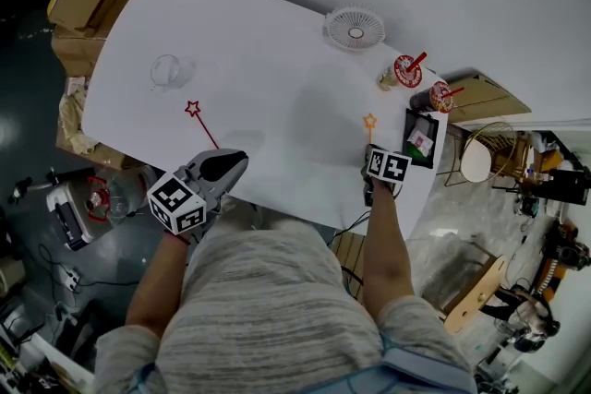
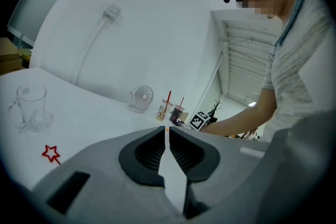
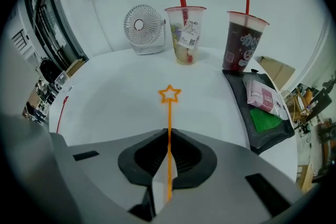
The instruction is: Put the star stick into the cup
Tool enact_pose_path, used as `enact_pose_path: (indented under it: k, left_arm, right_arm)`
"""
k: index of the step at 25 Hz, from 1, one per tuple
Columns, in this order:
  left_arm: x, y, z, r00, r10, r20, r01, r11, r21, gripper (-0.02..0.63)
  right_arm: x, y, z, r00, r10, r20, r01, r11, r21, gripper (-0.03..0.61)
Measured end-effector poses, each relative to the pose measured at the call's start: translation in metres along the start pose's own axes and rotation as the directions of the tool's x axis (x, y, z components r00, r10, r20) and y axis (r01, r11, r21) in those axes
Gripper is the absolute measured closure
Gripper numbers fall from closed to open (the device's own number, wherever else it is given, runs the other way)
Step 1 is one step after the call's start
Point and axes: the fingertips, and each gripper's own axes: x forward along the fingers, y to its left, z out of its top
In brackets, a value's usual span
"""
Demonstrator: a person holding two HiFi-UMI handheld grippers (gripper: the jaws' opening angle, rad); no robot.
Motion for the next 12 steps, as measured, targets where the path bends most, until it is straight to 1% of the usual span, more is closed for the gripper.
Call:
enact_pose_path:
  k: [6, 9, 12]
  left_arm:
    - [-0.004, 0.001, 0.000, 1.000, 0.011, 0.007, -0.011, 1.000, -0.002, 0.594]
    - [-0.008, 0.003, 0.000, 1.000, 0.018, 0.013, -0.018, 1.000, -0.002, 0.594]
    - [-0.011, 0.003, 0.000, 0.999, 0.025, 0.020, -0.025, 1.000, -0.002, 0.594]
  right_arm:
    - [0.000, 0.001, 0.001, 1.000, 0.004, 0.004, -0.004, 1.000, 0.009, 0.558]
    - [0.000, 0.009, 0.008, 0.999, 0.026, 0.028, -0.026, 1.000, 0.011, 0.558]
    - [-0.002, 0.022, 0.021, 0.995, 0.065, 0.070, -0.066, 0.998, 0.013, 0.558]
